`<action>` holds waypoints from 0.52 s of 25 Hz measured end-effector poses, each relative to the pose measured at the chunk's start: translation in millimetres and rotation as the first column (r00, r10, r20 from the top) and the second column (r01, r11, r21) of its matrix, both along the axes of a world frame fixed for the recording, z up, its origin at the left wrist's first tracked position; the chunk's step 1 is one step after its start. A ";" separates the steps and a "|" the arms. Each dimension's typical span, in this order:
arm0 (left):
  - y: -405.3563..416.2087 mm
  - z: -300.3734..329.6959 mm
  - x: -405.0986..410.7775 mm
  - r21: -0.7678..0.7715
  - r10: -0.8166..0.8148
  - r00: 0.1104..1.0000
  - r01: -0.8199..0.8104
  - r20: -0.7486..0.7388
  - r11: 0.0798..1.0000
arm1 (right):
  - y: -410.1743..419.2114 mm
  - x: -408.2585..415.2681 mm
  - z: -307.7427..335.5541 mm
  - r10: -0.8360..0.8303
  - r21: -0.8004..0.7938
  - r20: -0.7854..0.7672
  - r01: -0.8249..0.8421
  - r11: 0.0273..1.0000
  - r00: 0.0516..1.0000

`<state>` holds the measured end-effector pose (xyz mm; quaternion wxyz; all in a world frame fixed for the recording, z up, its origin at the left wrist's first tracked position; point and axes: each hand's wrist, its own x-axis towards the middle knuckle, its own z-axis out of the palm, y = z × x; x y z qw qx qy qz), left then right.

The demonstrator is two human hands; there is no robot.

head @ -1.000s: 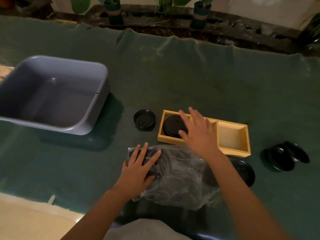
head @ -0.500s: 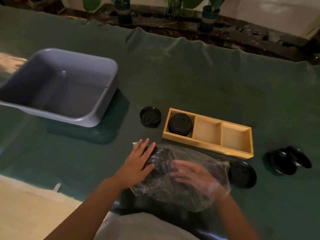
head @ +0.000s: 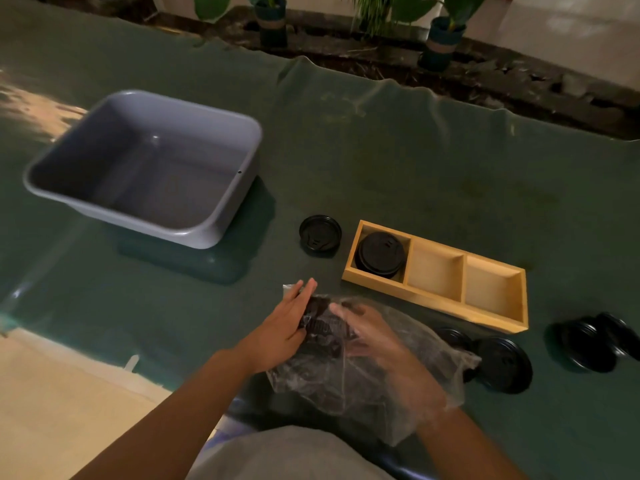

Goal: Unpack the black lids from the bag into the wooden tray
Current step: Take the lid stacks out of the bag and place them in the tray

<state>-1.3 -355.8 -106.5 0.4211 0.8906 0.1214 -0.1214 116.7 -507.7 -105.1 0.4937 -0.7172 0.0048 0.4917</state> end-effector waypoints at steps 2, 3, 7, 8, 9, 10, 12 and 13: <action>0.9 -1.4 -0.9 0.002 0.008 1.000 -0.008 0.004 1.000 | 7.6 -2.3 2.8 -0.025 -0.012 0.001 0.025 1.000 1.000; 1.4 -1.9 -1.1 0.008 0.008 1.000 -0.008 0.007 1.000 | 8.6 -1.6 3.5 -0.046 -0.005 -0.019 0.046 0.999 0.999; 2.0 -1.6 -0.6 0.106 -0.076 0.996 0.071 0.050 0.992 | -10.1 3.9 4.1 -0.079 -0.084 -0.064 0.073 0.994 0.995; 2.0 -1.3 -0.9 0.122 -0.083 0.995 0.076 0.051 0.990 | -18.7 2.2 1.9 -0.097 -0.112 -0.046 0.091 0.990 0.994; 1.9 -1.1 -1.8 0.141 -0.095 0.994 0.087 0.047 0.986 | -28.6 0.2 -1.8 -0.128 -0.099 -0.007 0.126 0.987 0.992; 1.2 -1.0 -2.8 0.170 -0.113 0.993 0.105 0.038 0.980 | -36.0 -3.1 -4.0 -0.169 -0.048 0.053 0.171 0.984 0.984; -1.3 -2.0 -4.9 0.244 -0.135 0.990 0.124 0.031 0.962 | -49.3 -9.6 -2.0 -0.153 0.035 0.199 0.149 0.988 0.968; -3.4 -2.2 -5.3 0.278 -0.133 0.991 0.119 0.033 0.953 | -55.3 -10.6 -3.2 -0.063 0.004 0.299 0.065 0.998 0.952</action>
